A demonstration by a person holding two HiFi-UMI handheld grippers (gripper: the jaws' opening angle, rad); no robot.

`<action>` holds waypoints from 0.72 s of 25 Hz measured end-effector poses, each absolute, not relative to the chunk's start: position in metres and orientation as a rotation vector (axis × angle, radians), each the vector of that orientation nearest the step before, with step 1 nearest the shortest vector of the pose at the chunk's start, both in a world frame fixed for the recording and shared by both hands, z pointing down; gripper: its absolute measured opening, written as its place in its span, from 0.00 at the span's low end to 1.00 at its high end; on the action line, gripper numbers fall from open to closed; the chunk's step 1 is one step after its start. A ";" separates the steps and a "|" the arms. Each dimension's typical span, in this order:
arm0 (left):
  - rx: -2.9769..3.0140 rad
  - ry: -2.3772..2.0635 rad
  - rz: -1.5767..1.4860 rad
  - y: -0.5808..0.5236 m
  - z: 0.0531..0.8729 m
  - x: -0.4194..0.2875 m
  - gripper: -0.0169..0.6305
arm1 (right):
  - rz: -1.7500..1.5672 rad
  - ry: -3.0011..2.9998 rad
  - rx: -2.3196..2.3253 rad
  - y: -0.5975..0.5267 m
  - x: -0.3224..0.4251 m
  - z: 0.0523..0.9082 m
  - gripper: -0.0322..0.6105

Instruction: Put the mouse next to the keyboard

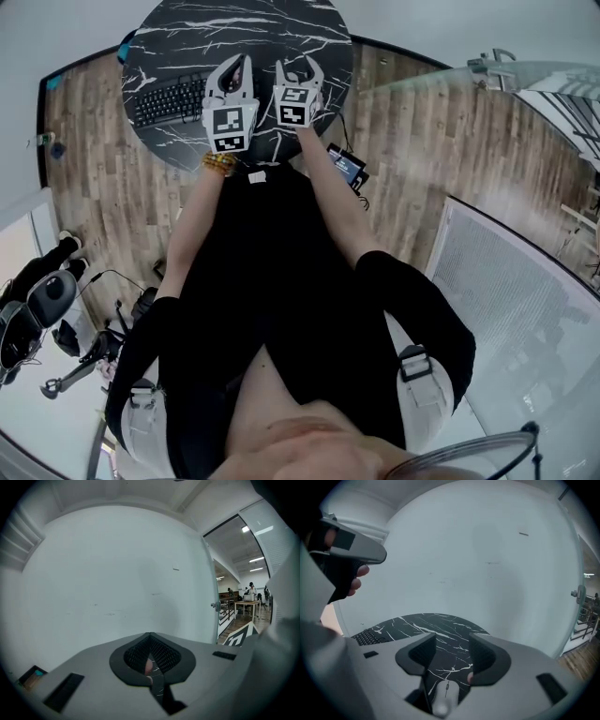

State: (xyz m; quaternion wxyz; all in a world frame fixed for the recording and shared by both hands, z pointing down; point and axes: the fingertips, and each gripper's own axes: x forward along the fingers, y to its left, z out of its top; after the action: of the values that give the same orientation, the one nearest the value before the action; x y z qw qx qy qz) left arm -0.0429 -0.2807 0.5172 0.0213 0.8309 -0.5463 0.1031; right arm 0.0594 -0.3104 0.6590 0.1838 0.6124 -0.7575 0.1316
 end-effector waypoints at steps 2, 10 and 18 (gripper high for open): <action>2.572 -1.696 0.320 -0.280 0.518 -0.044 0.04 | 0.319 -2.140 1.760 -0.310 0.063 0.647 0.33; 2.575 -1.682 0.266 -0.277 0.510 -0.038 0.04 | 0.206 -2.182 1.838 -0.309 0.068 0.599 0.25; 2.572 -1.686 0.259 -0.275 0.512 -0.034 0.04 | 0.174 -2.265 1.869 -0.304 0.069 0.564 0.14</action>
State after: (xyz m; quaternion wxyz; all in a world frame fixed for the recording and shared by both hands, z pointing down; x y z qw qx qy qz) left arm -0.0335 -0.2751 0.5116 0.0277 0.8332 -0.5459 0.0838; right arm 0.0691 -0.3042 0.5645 0.0997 0.6323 -0.7660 0.0589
